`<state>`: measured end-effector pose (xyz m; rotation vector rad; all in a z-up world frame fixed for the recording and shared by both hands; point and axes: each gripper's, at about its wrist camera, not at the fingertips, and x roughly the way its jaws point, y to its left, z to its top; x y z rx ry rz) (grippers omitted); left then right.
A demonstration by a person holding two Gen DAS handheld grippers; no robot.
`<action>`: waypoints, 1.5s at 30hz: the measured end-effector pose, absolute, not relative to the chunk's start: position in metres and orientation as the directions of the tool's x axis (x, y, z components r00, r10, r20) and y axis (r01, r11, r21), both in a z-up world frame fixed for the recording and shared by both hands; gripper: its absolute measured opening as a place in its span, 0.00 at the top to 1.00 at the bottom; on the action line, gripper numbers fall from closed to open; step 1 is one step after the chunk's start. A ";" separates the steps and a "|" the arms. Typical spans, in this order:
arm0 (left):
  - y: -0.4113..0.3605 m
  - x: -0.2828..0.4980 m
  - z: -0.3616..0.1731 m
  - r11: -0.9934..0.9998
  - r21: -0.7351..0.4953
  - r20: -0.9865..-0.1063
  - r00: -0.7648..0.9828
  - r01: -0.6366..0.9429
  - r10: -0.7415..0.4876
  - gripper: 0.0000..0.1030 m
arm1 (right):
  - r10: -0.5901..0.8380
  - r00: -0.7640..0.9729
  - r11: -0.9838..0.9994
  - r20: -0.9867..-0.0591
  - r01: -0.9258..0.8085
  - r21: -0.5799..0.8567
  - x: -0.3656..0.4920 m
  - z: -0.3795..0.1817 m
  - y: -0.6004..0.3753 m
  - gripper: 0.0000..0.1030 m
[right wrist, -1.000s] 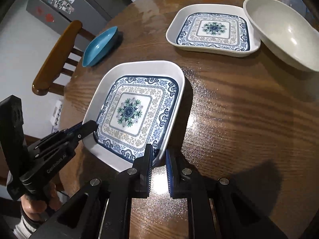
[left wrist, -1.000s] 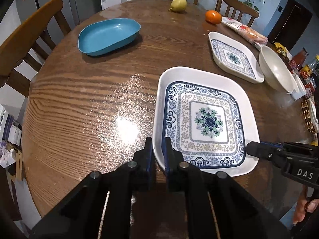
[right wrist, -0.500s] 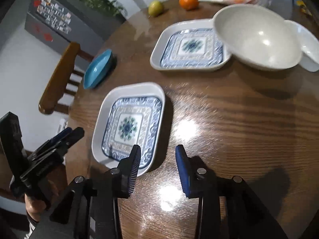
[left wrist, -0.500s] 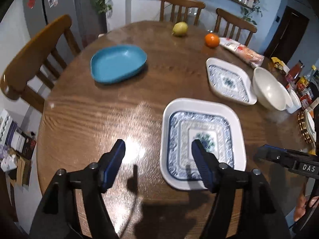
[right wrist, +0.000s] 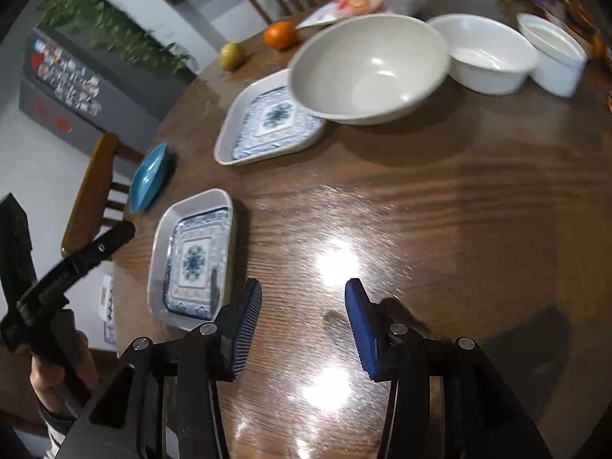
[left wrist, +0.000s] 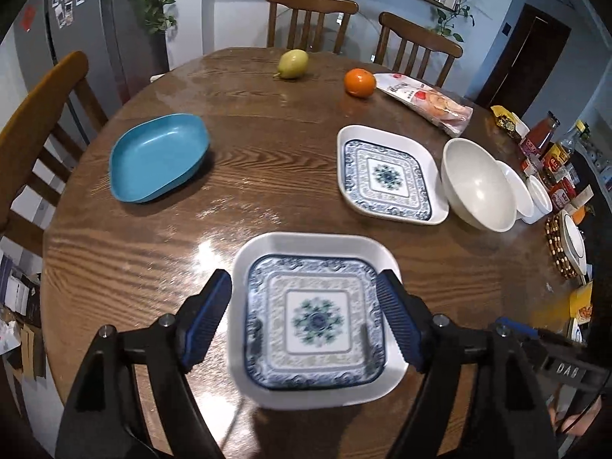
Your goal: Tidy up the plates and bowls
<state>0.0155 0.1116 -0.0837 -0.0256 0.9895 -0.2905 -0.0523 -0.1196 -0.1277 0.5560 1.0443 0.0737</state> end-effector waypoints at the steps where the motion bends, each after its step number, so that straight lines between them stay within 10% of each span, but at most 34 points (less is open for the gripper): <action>1: 0.109 0.018 -0.083 0.960 -0.155 -0.820 0.511 0.233 -0.257 0.25 | 0.315 0.514 0.857 -0.797 0.207 0.472 -0.053 -0.129 -0.122 0.55; 23: 0.026 0.132 -0.126 0.963 -0.007 -0.866 0.479 0.268 -0.140 0.27 | 0.318 0.533 0.818 -0.784 0.264 0.511 -0.044 -0.146 -0.150 0.55; 31: 0.015 0.151 -0.145 0.946 0.018 -0.907 0.403 0.322 -0.120 0.86 | 0.297 0.541 0.832 -0.787 0.258 0.492 -0.022 -0.138 -0.153 0.55; 45: 0.067 0.155 -0.146 0.942 0.077 -0.916 0.396 0.328 -0.063 0.91 | 0.306 0.510 0.865 -0.804 0.204 0.458 0.030 -0.132 -0.127 0.55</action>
